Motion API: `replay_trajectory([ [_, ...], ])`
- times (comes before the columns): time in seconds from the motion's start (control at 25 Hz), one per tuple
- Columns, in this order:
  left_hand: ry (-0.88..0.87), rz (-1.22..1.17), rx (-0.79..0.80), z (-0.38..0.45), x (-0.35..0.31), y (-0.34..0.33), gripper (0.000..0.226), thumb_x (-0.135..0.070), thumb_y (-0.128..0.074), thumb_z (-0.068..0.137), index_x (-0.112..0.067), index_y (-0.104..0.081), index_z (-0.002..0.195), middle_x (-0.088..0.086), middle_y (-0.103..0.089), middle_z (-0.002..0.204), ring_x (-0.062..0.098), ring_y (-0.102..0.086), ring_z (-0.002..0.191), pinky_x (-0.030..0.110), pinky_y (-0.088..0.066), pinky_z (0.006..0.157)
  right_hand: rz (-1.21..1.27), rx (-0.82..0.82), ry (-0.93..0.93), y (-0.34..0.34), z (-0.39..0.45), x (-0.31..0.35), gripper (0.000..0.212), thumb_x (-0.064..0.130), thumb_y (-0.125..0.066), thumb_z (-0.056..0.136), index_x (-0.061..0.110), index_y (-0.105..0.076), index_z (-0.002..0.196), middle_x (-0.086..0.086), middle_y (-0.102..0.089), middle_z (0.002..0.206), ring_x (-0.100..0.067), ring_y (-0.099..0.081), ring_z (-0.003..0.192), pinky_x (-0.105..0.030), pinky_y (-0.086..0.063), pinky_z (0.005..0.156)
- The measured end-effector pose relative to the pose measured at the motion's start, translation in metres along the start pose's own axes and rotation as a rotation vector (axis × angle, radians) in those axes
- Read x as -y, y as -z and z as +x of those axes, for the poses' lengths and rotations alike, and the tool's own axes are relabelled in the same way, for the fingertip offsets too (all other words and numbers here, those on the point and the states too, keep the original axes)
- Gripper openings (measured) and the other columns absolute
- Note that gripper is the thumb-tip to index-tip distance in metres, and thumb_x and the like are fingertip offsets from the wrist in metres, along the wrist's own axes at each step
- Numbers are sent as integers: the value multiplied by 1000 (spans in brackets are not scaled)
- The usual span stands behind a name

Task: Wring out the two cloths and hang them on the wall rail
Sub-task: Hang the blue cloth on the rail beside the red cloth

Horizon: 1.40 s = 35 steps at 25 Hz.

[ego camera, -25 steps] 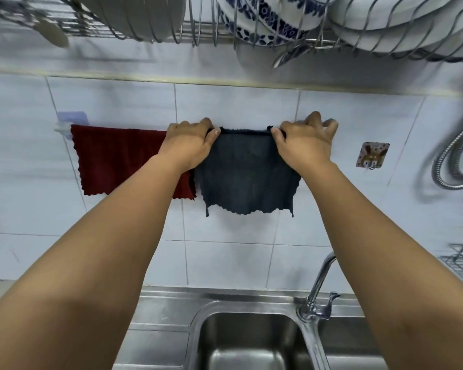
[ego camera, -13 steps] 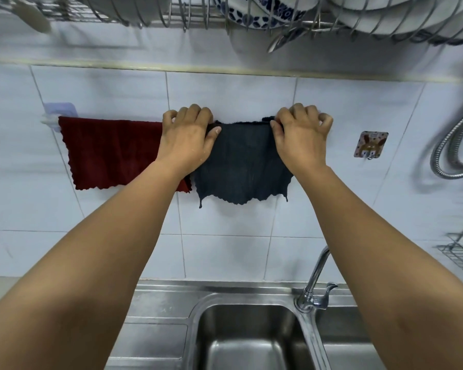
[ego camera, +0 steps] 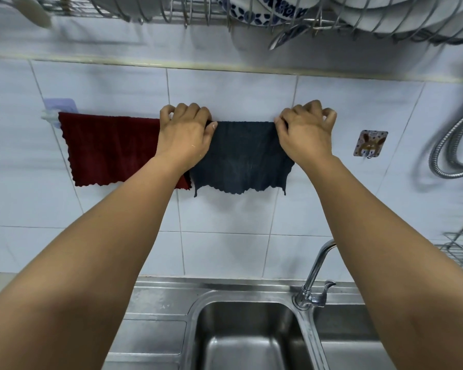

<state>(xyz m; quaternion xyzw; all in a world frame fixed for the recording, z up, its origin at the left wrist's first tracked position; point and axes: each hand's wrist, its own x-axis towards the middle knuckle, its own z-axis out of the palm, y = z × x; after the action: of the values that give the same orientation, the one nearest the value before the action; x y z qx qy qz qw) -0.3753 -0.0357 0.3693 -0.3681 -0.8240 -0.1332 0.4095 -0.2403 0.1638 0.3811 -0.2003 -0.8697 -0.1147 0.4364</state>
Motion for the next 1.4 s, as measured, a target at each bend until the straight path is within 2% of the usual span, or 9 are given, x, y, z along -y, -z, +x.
replay_trajectory([
  [0.24, 1, -17, -40, 1, 5, 3, 34, -33, -34, 101, -12, -56, 118, 9, -60, 115, 30, -50, 109, 42, -24, 102, 28, -59, -29, -1, -4, 3, 32, 31, -35, 98, 12, -59, 108, -8, -65, 107, -29, -53, 105, -41, -29, 93],
  [0.44, -8, -13, -64, -2, 9, 0, 36, -34, -36, 101, -14, -62, 115, 9, -63, 113, 30, -50, 110, 43, -24, 101, 32, -48, -38, -6, -6, -2, 40, 32, -33, 99, 11, -65, 107, -8, -65, 110, -29, -48, 112, -43, -25, 97],
  [0.76, -17, -3, -102, -8, 14, -3, 32, -36, -42, 98, -16, -60, 115, 7, -66, 111, 30, -47, 118, 46, -24, 103, 18, -86, -63, -3, -14, -4, 30, 34, -40, 97, 21, -64, 109, 2, -62, 116, -24, -43, 118, -42, -19, 97],
  [1.04, 30, -37, -100, -22, 8, -3, 39, -34, -53, 93, -19, -52, 129, 6, -57, 127, 28, -44, 124, 44, -25, 103, 53, -125, -89, -3, -26, -5, 27, 32, -45, 95, 21, -62, 114, -1, -58, 124, -27, -41, 123, -43, -18, 99],
  [1.12, 148, -117, -193, -40, -5, -7, 37, -34, -55, 92, -16, -52, 124, 9, -56, 120, 29, -50, 112, 42, -34, 95, 86, -205, -209, -8, -40, -1, 30, 34, -48, 92, 19, -57, 116, -6, -56, 121, -29, -45, 118, -45, -25, 99],
  [1.2, 371, -382, -225, -66, -25, -18, 27, -37, -55, 92, -14, -54, 107, 6, -60, 96, 25, -55, 91, 40, -40, 85, 251, -208, -393, -18, -60, 4, 39, 43, -53, 89, 15, -52, 115, -8, -55, 117, -29, -49, 111, -44, -32, 92],
  [1.24, 520, -566, -156, -80, -34, -23, 27, -40, -54, 93, -13, -54, 96, 4, -60, 83, 24, -57, 81, 40, -44, 84, 386, -164, -489, -24, -69, 7, 46, 49, -56, 86, 13, -50, 114, -7, -56, 116, -28, -49, 110, -42, -33, 91],
  [1.32, 851, -886, 120, -99, -48, -34, 42, -51, -49, 93, -10, -57, 85, 3, -64, 73, 26, -61, 74, 41, -50, 81, 603, -23, -669, -36, -81, 9, 58, 59, -59, 82, 13, -49, 117, -4, -56, 118, -26, -48, 114, -42, -33, 94],
  [1.4, 1111, -1138, 390, -103, -55, -39, 53, -61, -46, 91, -10, -61, 96, 3, -68, 87, 23, -63, 81, 36, -50, 81, 673, 72, -781, -43, -83, 9, 61, 62, -58, 82, 14, -52, 118, -3, -56, 121, -25, -47, 119, -43, -33, 97],
])
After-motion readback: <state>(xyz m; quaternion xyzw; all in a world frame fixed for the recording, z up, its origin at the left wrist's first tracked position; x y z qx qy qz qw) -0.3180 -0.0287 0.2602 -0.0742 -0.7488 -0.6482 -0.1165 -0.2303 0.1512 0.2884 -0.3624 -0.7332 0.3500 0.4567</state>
